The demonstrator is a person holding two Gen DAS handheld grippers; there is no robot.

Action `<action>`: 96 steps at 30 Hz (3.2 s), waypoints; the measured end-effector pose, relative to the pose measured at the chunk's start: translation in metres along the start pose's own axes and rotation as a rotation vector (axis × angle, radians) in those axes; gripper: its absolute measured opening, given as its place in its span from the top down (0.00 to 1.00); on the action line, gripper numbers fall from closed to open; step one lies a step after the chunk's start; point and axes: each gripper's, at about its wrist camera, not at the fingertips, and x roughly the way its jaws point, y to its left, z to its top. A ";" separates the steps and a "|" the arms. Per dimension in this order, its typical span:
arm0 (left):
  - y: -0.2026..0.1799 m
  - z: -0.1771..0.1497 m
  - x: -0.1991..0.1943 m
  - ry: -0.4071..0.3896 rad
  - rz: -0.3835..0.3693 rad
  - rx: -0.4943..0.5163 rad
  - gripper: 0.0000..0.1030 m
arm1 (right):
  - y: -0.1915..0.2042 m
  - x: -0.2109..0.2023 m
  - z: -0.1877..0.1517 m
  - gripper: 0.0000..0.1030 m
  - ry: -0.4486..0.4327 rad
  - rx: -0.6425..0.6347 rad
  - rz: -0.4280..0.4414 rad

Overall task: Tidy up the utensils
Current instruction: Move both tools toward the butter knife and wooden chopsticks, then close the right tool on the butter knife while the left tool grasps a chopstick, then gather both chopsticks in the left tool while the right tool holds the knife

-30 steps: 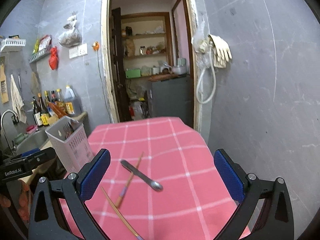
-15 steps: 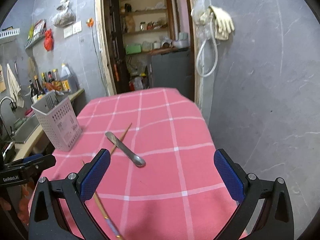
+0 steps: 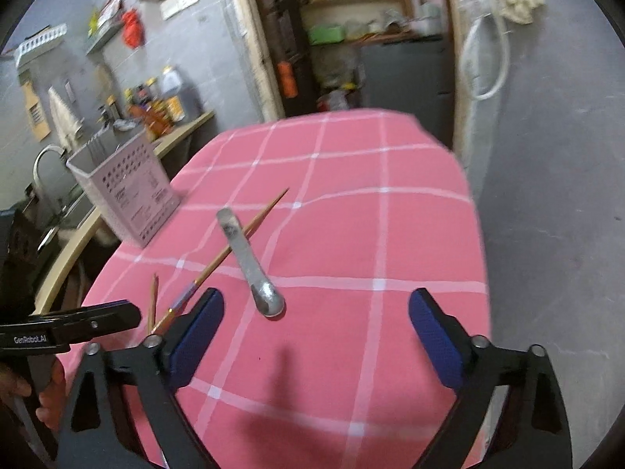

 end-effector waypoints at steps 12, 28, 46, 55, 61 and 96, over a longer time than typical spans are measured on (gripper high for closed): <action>-0.008 0.007 0.026 0.058 0.055 -0.002 0.50 | 0.018 0.049 -0.001 0.50 0.133 -0.146 0.116; -0.020 0.024 0.042 0.121 0.112 0.115 0.79 | 0.028 0.058 -0.002 0.80 0.181 -0.263 0.094; -0.010 0.034 0.019 0.172 -0.005 0.068 0.85 | 0.002 0.004 -0.038 0.80 0.213 -0.065 -0.027; -0.008 0.018 0.017 0.197 0.028 0.105 0.87 | 0.006 -0.012 -0.066 0.81 0.266 -0.006 -0.057; 0.002 0.031 0.007 0.196 0.018 0.091 0.89 | 0.009 -0.015 -0.072 0.81 0.272 0.018 -0.056; -0.006 0.092 0.037 0.154 0.035 0.075 0.93 | 0.033 0.061 0.004 0.72 0.216 -0.207 -0.012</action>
